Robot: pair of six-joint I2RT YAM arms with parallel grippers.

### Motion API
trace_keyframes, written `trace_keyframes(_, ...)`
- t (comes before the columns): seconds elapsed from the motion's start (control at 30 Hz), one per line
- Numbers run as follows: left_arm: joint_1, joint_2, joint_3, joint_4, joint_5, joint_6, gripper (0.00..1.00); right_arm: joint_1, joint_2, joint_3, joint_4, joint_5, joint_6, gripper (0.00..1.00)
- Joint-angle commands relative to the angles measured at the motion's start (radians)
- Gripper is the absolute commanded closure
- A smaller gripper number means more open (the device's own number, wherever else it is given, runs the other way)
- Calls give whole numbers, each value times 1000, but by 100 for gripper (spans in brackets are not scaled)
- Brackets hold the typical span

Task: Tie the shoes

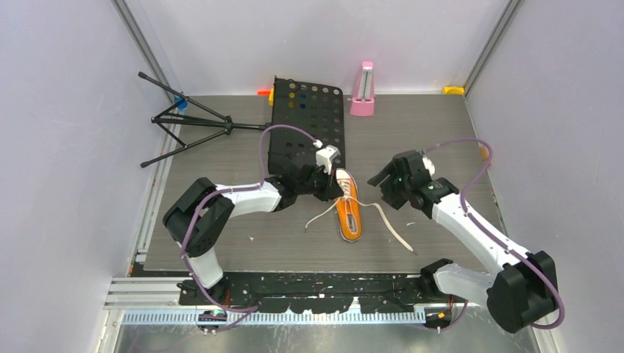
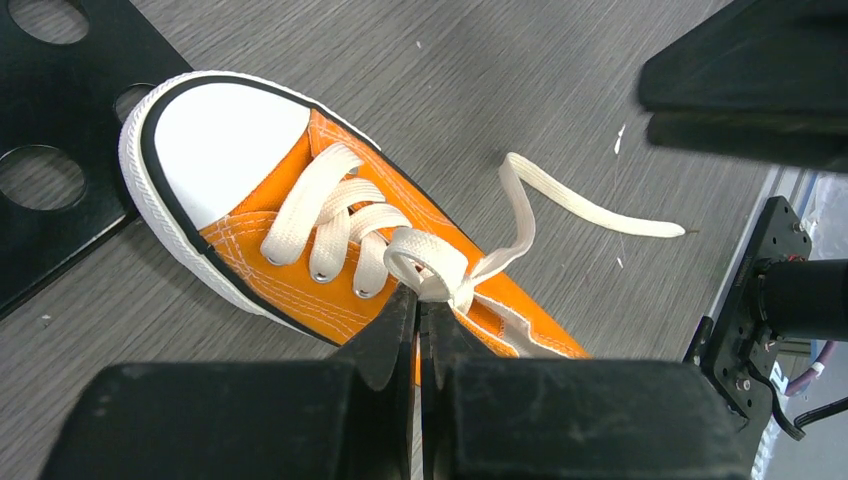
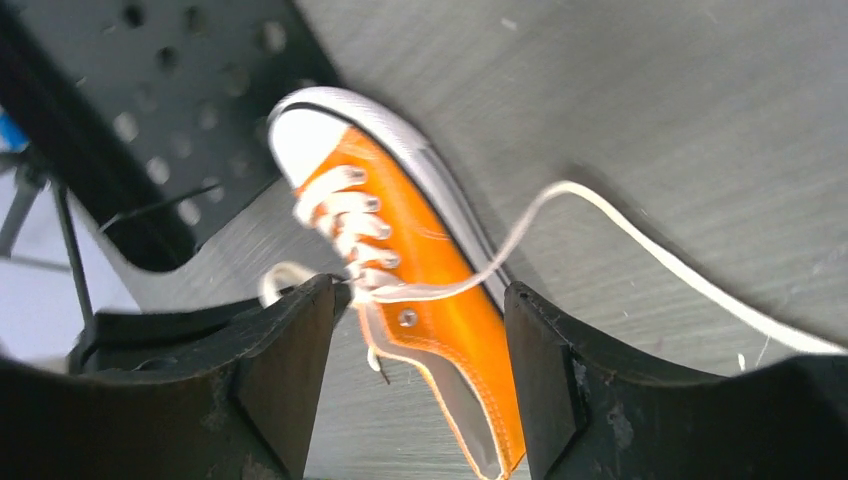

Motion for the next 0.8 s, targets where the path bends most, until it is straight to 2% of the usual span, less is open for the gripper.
trace_keyframes(0.0, -3, -35, -11, 66, -5, 15, 100, 2, 17, -97, -10, 41, 350, 34)
trace_keyframes(0.27, -3, -57, -30, 69, -3, 10, 100, 11, 131, -176, 182, -61, 529, 36)
trace_keyframes(0.4, -3, -66, -43, 69, -6, 11, 100, 11, 189, -185, 228, -59, 557, 43)
trace_keyframes(0.47, -3, -71, -48, 66, -9, 14, 100, 11, 204, -189, 247, -54, 561, 56)
trace_keyframes(0.5, -3, -71, -48, 60, -12, 15, 100, 11, 206, -191, 250, -45, 559, 69)
trace_keyframes(0.53, -4, -74, -46, 50, -13, 17, 100, 11, 206, -191, 252, -35, 550, 88)
trace_keyframes(0.57, -3, -73, -42, 35, -18, 18, 100, 9, 204, -189, 246, -24, 537, 98)
trace_keyframes(0.77, -3, -92, -27, -108, -103, 17, 100, -103, 147, -177, 153, 47, 355, 100)
